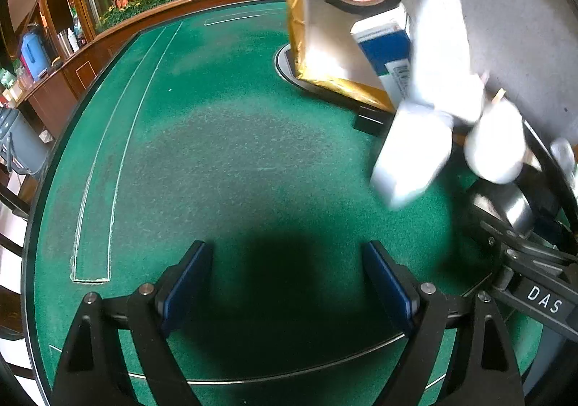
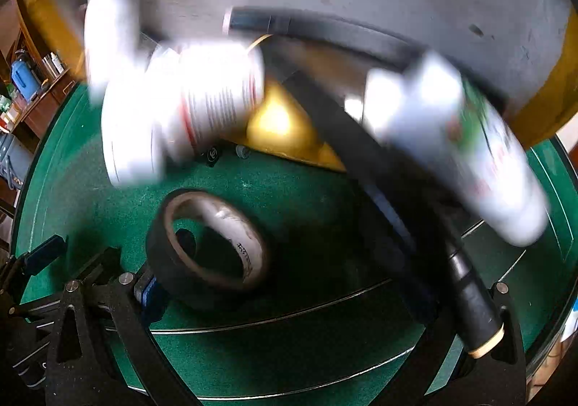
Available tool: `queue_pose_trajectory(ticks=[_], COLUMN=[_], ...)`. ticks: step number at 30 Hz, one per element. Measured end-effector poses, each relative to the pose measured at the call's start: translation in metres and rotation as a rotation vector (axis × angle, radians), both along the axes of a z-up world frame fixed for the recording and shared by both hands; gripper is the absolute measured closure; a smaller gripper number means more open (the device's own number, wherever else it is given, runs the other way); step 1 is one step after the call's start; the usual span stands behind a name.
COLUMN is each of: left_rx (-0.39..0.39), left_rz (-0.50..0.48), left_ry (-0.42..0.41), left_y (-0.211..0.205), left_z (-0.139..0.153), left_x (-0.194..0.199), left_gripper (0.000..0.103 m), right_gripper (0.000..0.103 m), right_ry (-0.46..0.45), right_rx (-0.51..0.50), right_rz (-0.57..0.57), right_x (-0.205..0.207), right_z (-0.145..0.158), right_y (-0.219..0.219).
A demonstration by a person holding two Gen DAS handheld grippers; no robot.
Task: Organize rigid objects
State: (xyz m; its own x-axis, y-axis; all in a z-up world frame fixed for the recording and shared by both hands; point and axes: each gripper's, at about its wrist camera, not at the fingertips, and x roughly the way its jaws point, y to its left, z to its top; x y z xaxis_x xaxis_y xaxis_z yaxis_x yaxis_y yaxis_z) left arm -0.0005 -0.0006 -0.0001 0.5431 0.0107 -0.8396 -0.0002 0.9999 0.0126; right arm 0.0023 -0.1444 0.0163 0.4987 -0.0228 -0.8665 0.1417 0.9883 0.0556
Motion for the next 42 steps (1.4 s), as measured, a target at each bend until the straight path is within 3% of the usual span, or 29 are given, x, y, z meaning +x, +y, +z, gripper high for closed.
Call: queue_pose_trajectory(ticks=[17,42], left_rx=[0.028,-0.003], left_rz=[0.002,0.001], left_ry=[-0.003,-0.001], left_y=[0.003,0.002], left_z=[0.001,0.0], left_x=[0.0,-0.001], left_gripper=[0.014,0.014], right_gripper=[0.0,0.0], right_ry=[0.005,0.004], right_rx=[-0.008,-0.008], right_rz=[0.0,0.0], right_x=[0.006,0.008], right_z=[0.002,0.002], right_y=[0.01,0.005])
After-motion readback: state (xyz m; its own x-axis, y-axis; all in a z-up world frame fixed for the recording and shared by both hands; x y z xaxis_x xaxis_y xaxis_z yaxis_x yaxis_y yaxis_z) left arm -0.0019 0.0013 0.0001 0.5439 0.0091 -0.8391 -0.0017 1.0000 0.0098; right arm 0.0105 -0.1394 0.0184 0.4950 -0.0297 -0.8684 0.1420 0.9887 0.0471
